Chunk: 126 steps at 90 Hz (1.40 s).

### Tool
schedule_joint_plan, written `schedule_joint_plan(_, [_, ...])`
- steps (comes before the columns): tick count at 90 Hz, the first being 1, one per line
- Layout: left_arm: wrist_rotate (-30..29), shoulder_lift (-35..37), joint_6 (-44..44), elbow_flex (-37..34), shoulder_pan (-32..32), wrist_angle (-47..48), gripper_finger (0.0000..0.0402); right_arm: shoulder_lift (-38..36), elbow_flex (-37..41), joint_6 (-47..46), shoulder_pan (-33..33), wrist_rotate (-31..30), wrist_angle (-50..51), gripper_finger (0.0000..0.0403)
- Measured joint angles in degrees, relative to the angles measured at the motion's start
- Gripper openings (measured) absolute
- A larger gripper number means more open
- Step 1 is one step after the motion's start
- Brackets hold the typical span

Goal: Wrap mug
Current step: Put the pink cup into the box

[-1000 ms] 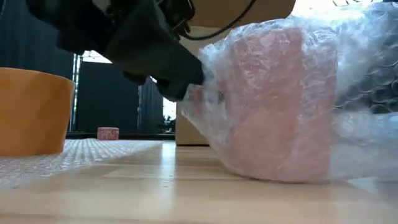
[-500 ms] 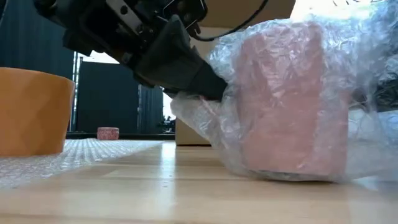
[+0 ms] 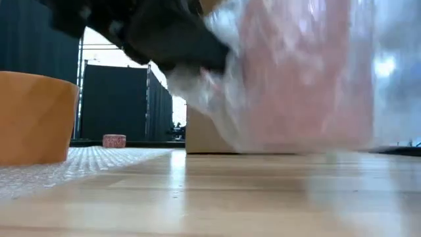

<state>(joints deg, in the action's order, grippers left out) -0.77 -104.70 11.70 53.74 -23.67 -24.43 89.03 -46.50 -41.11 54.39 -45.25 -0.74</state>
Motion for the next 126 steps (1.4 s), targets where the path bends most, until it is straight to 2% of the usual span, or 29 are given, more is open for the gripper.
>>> schedule_joint_plan(17, [-4.0,3.9,0.0,0.4,-1.4,5.1,0.0023,-10.4,0.0,-15.5,5.0,2.1,15.1,0.0295])
schedule_joint_plan(28, [-5.2,8.4,-0.1,2.9,-3.0,7.6,0.0023,-12.2,0.0,-24.5,7.4,0.6,24.1,0.0295])
schedule_joint_plan(40, [-6.8,13.3,-0.6,6.2,-3.8,12.9,0.0023,-9.4,0.0,-29.0,7.2,-1.0,29.9,0.0295])
schedule_joint_plan(64, [-8.7,21.7,-4.5,16.5,-3.3,30.8,0.0023,0.4,0.0,-28.7,2.6,-7.2,35.8,0.0295])
schedule_joint_plan(79, [-11.4,25.2,-9.2,25.2,0.1,37.2,0.0023,4.4,0.0,-34.5,-1.6,-6.8,38.5,0.0295])
schedule_joint_plan(85, [-13.3,26.8,-9.3,29.4,2.0,38.9,0.0023,4.7,0.0,-39.3,-2.6,-4.1,37.6,0.0295])
schedule_joint_plan(94, [-14.8,28.2,-9.2,36.4,5.8,41.4,0.0023,3.9,0.0,-44.6,-2.5,3.5,34.2,0.0295])
schedule_joint_plan(101, [-16.7,28.4,-9.2,42.5,9.1,45.4,0.0023,2.0,0.0,-45.8,-1.8,10.0,30.5,0.0295])
schedule_joint_plan(109, [-17.8,28.3,-9.5,49.4,12.9,45.8,0.0023,-0.6,0.0,-45.8,-1.0,16.1,27.8,0.0295])
schedule_joint_plan(118, [-18.4,28.0,-9.4,55.2,18.4,47.2,0.0023,-4.2,0.0,-45.3,0.0,19.2,27.1,0.0295])
schedule_joint_plan(126, [-18.8,27.7,-9.0,57.3,22.1,48.4,0.0023,-7.4,0.0,-45.0,0.5,19.9,27.2,0.0295])
